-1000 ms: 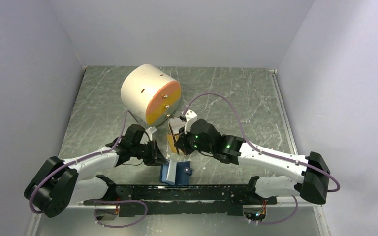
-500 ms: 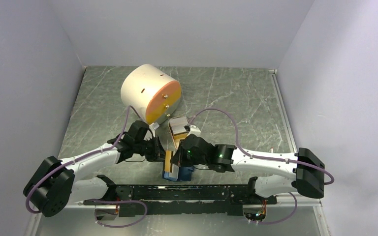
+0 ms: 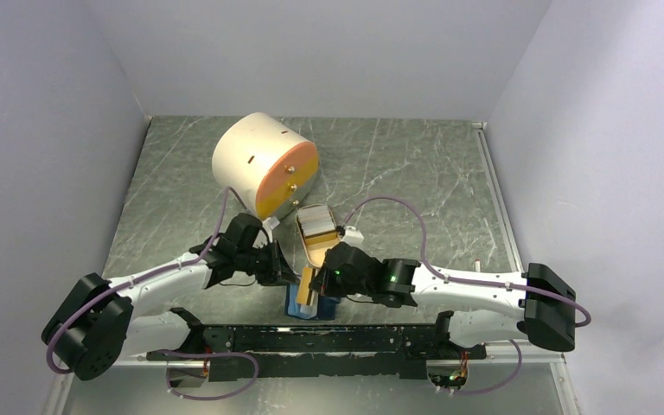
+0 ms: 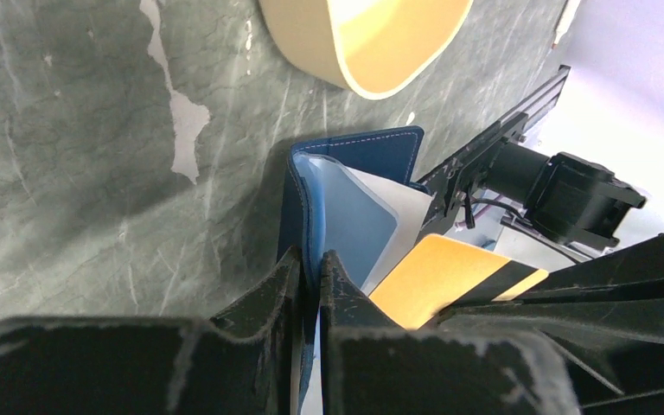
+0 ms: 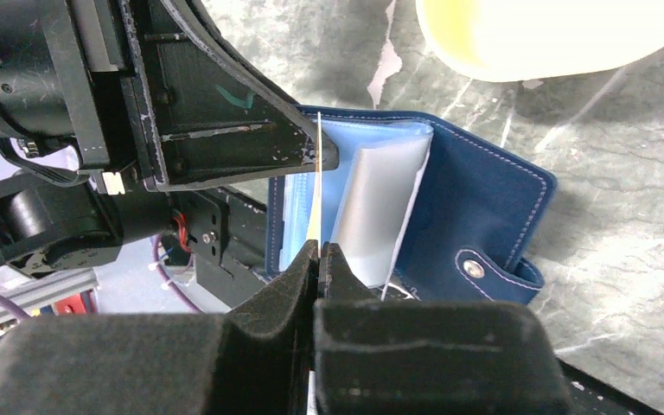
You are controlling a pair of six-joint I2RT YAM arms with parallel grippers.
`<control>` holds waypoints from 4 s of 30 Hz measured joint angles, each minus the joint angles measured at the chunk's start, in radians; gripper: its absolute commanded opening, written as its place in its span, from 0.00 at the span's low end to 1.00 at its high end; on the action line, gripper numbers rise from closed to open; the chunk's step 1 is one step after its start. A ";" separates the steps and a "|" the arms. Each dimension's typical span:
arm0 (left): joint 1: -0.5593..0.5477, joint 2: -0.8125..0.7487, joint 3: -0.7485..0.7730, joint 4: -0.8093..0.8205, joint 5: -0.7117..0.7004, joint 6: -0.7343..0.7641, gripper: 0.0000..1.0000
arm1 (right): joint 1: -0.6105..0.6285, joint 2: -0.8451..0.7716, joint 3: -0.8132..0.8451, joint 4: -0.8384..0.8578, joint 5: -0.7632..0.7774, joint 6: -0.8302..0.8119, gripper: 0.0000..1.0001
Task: Put the credit cards into the card holder
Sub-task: Insert the credit card into the card holder.
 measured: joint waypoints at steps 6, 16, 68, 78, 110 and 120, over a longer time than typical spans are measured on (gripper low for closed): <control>0.000 0.011 -0.032 0.014 0.002 0.000 0.09 | 0.001 -0.029 -0.043 0.002 -0.003 -0.005 0.00; 0.000 0.028 -0.042 0.046 0.010 0.000 0.09 | 0.001 -0.042 -0.060 0.042 -0.023 -0.014 0.00; -0.001 0.081 -0.130 0.158 0.010 0.034 0.09 | -0.055 -0.167 -0.577 0.633 -0.154 0.096 0.00; -0.001 0.089 -0.142 0.207 0.028 0.029 0.19 | -0.058 -0.106 -0.594 0.723 -0.149 0.145 0.00; -0.001 0.082 -0.223 0.326 0.048 -0.032 0.09 | -0.061 0.050 -0.605 0.889 -0.200 0.201 0.00; -0.001 0.080 -0.224 0.335 0.051 -0.042 0.10 | -0.061 0.093 -0.567 0.846 -0.263 0.192 0.01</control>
